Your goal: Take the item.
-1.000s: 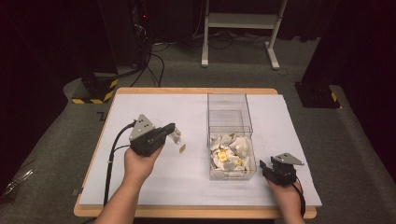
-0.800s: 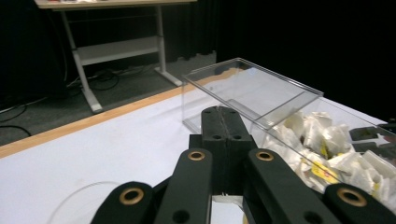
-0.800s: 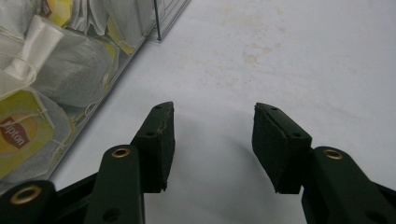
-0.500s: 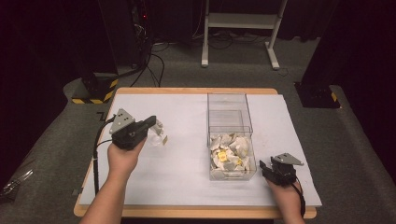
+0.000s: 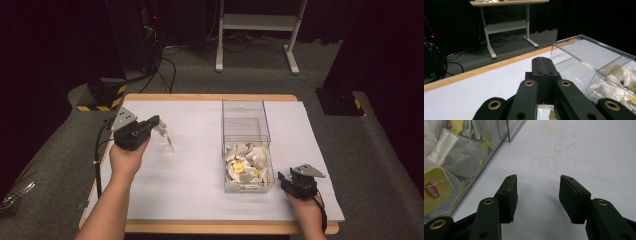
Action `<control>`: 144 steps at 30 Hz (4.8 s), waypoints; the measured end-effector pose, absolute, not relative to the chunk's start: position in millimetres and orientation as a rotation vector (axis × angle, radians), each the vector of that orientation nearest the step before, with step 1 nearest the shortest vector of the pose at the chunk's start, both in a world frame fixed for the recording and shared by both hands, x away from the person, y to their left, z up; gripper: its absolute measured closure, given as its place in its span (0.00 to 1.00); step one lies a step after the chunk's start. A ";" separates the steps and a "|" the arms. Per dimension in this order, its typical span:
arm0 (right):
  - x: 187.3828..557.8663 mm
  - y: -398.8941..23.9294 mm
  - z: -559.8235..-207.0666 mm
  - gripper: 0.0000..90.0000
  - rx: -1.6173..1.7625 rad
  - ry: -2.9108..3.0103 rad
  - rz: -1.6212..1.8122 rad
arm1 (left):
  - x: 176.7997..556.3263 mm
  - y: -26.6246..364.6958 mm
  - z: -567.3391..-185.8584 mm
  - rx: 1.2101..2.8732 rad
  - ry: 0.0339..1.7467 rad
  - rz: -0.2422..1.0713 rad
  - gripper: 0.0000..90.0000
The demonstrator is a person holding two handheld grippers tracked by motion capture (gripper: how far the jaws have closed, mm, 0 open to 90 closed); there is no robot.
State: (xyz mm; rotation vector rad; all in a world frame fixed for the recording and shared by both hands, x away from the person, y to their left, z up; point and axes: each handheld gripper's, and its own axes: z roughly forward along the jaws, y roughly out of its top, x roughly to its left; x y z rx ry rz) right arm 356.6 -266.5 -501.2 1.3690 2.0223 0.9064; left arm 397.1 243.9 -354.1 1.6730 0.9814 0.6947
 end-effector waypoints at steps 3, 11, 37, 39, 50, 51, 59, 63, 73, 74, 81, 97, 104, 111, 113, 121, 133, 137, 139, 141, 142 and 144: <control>356.8 -266.1 -501.2 0.55 1.365 2.028 0.903 | 403.2 245.4 -355.2 1.674 0.995 0.700 1.00; 356.7 -266.1 -501.1 0.55 1.361 2.030 0.902 | 417.5 245.9 -361.8 1.672 1.020 0.718 1.00; 355.9 -265.1 -501.2 0.56 1.360 2.029 0.897 | 423.5 253.6 -400.4 1.741 1.099 0.752 1.00; 356.0 -264.9 -501.2 0.56 1.359 2.030 0.895 | 423.4 252.4 -403.5 1.743 1.102 0.749 1.00; 355.9 -265.5 -501.1 0.56 1.358 2.029 0.900 | 426.1 239.4 -417.9 1.789 1.118 0.728 1.00; 355.9 -265.5 -501.1 0.56 1.358 2.028 0.901 | 426.0 238.1 -418.7 1.795 1.111 0.732 1.00; 355.2 -265.2 -501.2 0.56 1.348 2.029 0.901 | 425.1 237.2 -420.4 1.801 1.121 0.694 0.97; 355.1 -264.9 -501.2 0.56 1.349 2.029 0.900 | 423.2 239.3 -421.1 1.784 1.135 0.691 0.85; 356.0 -264.5 -501.4 0.55 1.352 2.035 0.890 | 406.1 246.7 -418.5 1.824 1.122 0.611 0.63; 355.9 -264.3 -501.4 0.55 1.355 2.035 0.889 | 403.2 248.0 -418.0 1.821 1.125 0.601 0.62; 355.7 -263.8 -501.5 0.55 1.350 2.033 0.880 | 392.5 249.8 -417.5 1.836 1.127 0.586 0.53; 356.2 -263.9 -501.6 0.55 1.344 2.038 0.879 | 362.9 260.2 -430.3 1.843 1.127 0.575 0.49; 356.3 -263.8 -501.7 0.55 1.345 2.037 0.876 | 347.2 267.9 -439.6 1.837 1.138 0.567 0.47; 356.3 -263.7 -501.7 0.55 1.346 2.035 0.875 | 325.9 282.3 -462.9 1.845 1.171 0.550 0.44; 355.9 -263.3 -501.6 0.55 1.348 2.033 0.872 | 322.6 287.3 -470.2 1.857 1.179 0.585 0.42; 356.3 -264.1 -501.5 0.52 1.363 2.033 0.880 | 324.6 294.7 -495.4 1.936 1.235 0.592 0.26; 351.0 -268.6 -495.8 0.41 1.355 2.045 0.915 | 332.8 286.8 -508.2 2.021 1.274 0.566 0.16; 346.5 -269.9 -489.9 0.38 1.358 2.011 0.943 | 332.9 286.3 -509.1 2.021 1.290 0.576 0.14; 343.9 -268.0 -487.2 0.37 1.358 2.007 0.953 | 332.4 286.5 -509.4 2.016 1.293 0.575 0.14; 340.5 -265.6 -484.7 0.36 1.344 2.009 0.965 | 332.0 286.1 -509.6 2.013 1.297 0.575 0.14; 338.9 -264.6 -484.1 0.36 1.343 2.009 0.972 | 332.1 286.4 -509.5 2.015 1.296 0.575 0.14; 336.2 -263.0 -484.5 0.36 1.356 2.011 0.986 | 331.7 285.8 -509.5 2.015 1.294 0.582 0.14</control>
